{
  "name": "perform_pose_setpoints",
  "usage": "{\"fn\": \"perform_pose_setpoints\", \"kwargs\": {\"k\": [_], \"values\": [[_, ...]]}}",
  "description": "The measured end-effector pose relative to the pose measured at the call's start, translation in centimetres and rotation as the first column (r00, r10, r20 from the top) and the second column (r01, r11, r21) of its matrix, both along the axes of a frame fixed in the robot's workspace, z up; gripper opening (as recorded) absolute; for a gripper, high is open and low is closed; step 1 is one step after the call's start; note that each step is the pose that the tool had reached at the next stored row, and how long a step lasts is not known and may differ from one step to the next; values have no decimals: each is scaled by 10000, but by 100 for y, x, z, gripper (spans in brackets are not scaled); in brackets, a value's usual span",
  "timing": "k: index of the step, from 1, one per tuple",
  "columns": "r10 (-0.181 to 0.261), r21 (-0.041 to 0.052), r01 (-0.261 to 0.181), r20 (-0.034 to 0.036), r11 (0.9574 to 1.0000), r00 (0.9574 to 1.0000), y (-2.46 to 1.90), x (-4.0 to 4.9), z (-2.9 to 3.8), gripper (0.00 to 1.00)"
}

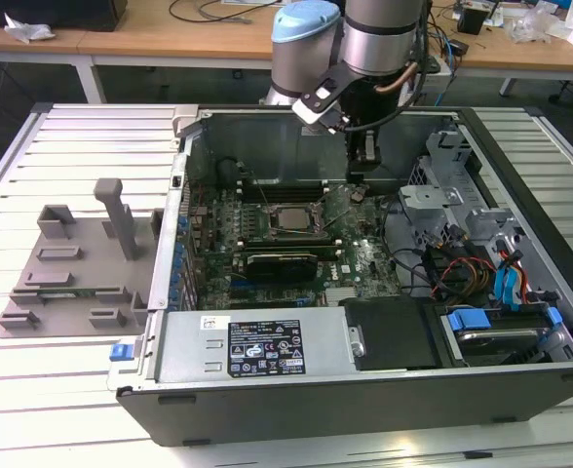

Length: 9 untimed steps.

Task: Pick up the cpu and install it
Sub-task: 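Close the cpu cover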

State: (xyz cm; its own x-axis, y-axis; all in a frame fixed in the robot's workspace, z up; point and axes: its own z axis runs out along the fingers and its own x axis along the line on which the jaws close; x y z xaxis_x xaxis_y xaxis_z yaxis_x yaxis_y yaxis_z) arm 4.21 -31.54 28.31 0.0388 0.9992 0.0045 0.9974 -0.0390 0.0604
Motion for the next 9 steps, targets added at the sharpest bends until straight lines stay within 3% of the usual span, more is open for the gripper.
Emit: {"fn": "perform_pose_setpoints", "kwargs": {"k": [3,6,9], "values": [[1,0,-1,-1,10000,10000,-1,127,-16,11],[5,0,-5,-51,10000,10000,-6,140,-103,11],[5,-1,-5,-55,10000,10000,-6,140,-118,11]]}}
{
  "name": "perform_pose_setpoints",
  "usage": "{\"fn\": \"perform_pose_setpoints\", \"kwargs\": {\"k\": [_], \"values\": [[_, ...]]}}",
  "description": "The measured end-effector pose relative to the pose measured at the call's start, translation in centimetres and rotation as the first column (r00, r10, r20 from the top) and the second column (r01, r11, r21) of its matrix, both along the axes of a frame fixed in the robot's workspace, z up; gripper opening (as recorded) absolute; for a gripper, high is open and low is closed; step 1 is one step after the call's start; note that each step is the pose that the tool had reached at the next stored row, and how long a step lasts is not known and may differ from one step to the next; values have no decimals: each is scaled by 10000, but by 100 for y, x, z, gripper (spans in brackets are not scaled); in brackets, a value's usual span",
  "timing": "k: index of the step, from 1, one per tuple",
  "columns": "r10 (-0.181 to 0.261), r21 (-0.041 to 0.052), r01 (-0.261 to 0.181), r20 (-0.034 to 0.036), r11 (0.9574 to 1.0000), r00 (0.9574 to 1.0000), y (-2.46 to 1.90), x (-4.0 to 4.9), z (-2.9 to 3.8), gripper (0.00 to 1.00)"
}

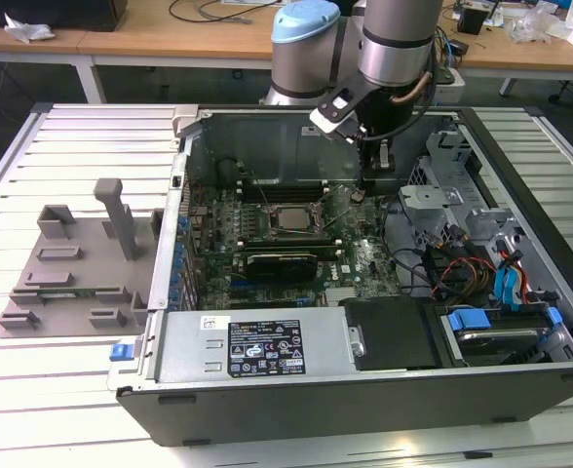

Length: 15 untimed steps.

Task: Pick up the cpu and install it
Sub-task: 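Close the cpu cover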

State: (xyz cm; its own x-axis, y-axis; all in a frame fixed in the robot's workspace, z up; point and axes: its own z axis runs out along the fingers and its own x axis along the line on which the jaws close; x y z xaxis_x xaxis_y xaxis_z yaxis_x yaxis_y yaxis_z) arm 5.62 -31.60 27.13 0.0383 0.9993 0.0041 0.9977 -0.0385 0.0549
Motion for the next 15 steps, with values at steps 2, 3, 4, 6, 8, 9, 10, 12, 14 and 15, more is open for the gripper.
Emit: {"fn": "perform_pose_setpoints", "kwargs": {"k": [2,3,4,6,8,9,10,12,14,15], "values": [[0,2,0,0,10000,10000,0,0,-31,11],[0,1,0,0,10000,10000,0,0,-52,11],[0,2,0,1,10000,10000,0,0,-70,11],[0,0,0,0,10000,10000,0,0,-146,11],[0,2,0,0,10000,10000,0,0,-219,11],[-1,2,1,0,10000,10000,0,-1,-245,11],[-1,-1,1,0,10000,10000,3,-7,-253,11],[0,0,0,0,10000,10000,12,-43,-260,11],[-1,0,1,-1,10000,10000,19,-60,-260,11],[1,0,-1,0,10000,10000,20,-61,-260,11]]}}
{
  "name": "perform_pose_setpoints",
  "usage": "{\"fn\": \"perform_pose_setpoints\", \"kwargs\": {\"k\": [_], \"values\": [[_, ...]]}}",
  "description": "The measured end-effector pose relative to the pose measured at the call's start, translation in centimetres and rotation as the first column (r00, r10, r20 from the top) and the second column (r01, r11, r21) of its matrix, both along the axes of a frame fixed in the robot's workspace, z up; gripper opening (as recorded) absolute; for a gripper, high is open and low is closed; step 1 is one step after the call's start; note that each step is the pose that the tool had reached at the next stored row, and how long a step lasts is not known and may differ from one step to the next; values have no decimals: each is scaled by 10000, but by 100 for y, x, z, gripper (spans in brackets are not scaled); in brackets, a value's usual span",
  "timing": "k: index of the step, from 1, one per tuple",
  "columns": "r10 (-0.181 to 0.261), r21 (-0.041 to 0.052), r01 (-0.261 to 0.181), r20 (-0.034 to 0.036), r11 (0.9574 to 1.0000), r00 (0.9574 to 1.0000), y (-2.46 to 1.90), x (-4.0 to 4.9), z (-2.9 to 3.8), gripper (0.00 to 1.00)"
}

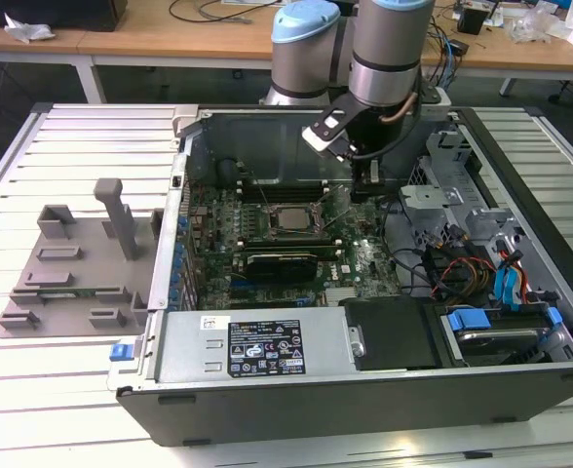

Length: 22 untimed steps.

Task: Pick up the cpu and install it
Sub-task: 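Close the cpu cover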

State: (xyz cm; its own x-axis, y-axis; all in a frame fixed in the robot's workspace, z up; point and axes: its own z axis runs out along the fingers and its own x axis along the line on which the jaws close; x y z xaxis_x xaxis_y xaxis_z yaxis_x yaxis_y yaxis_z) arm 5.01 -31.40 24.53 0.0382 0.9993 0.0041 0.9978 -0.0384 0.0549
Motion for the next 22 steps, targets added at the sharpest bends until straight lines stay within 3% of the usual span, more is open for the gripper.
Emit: {"fn": "perform_pose_setpoints", "kwargs": {"k": [14,17,21,22], "values": [[-1,1,1,1,10000,10000,26,-125,-1,11],[-2,0,2,0,10000,10000,43,-198,0,11],[-2,-1,2,9,10000,10000,86,-399,0,11],[-4,0,4,10,10000,10000,89,-406,0,11]]}}
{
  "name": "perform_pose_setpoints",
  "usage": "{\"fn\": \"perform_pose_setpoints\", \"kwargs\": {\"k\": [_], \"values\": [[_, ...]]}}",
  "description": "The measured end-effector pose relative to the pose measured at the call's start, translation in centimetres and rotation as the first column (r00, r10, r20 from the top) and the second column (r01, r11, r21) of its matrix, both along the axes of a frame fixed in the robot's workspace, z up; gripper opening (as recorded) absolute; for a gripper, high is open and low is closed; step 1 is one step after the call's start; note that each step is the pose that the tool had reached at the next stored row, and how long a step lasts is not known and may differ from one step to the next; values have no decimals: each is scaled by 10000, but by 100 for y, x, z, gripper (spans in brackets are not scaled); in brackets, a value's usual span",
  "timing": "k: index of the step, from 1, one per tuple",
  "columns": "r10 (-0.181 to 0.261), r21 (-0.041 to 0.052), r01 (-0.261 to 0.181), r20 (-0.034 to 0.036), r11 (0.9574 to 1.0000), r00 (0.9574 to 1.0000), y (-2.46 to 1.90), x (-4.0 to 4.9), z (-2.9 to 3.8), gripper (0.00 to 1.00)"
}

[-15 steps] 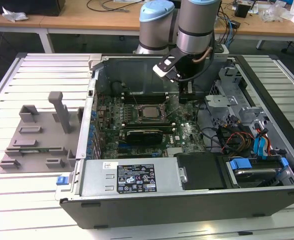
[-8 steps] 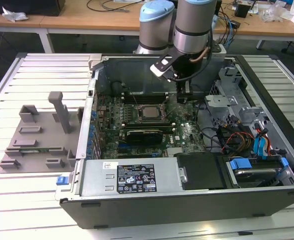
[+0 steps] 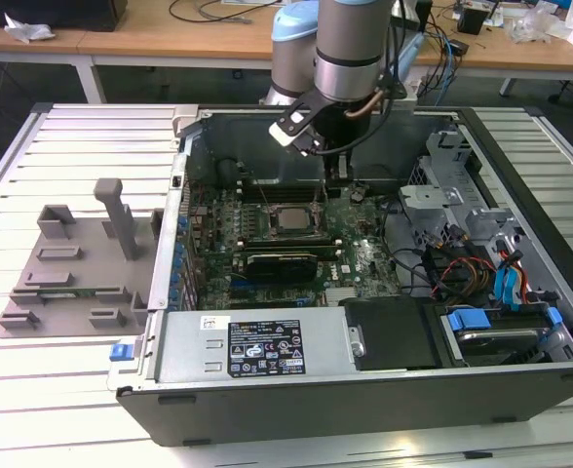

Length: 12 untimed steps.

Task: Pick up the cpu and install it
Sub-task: 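Close the cpu cover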

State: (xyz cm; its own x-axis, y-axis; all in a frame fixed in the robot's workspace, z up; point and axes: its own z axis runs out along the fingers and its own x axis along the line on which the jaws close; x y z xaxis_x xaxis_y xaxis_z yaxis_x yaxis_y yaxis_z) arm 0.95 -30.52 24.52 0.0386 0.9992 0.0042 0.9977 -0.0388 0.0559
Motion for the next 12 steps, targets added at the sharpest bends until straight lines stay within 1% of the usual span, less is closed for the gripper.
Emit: {"fn": "perform_pose_setpoints", "kwargs": {"k": [1,5,10,11,12], "values": [[3,0,-3,0,10000,10000,1,-65,0,11],[2,0,-2,0,10000,10000,0,-133,0,11],[3,0,-3,0,10000,10000,0,-138,0,11],[3,1,-3,-33,10000,10000,0,-138,0,11],[2,8,-1,-178,10000,9998,0,-137,-1,11]]}}
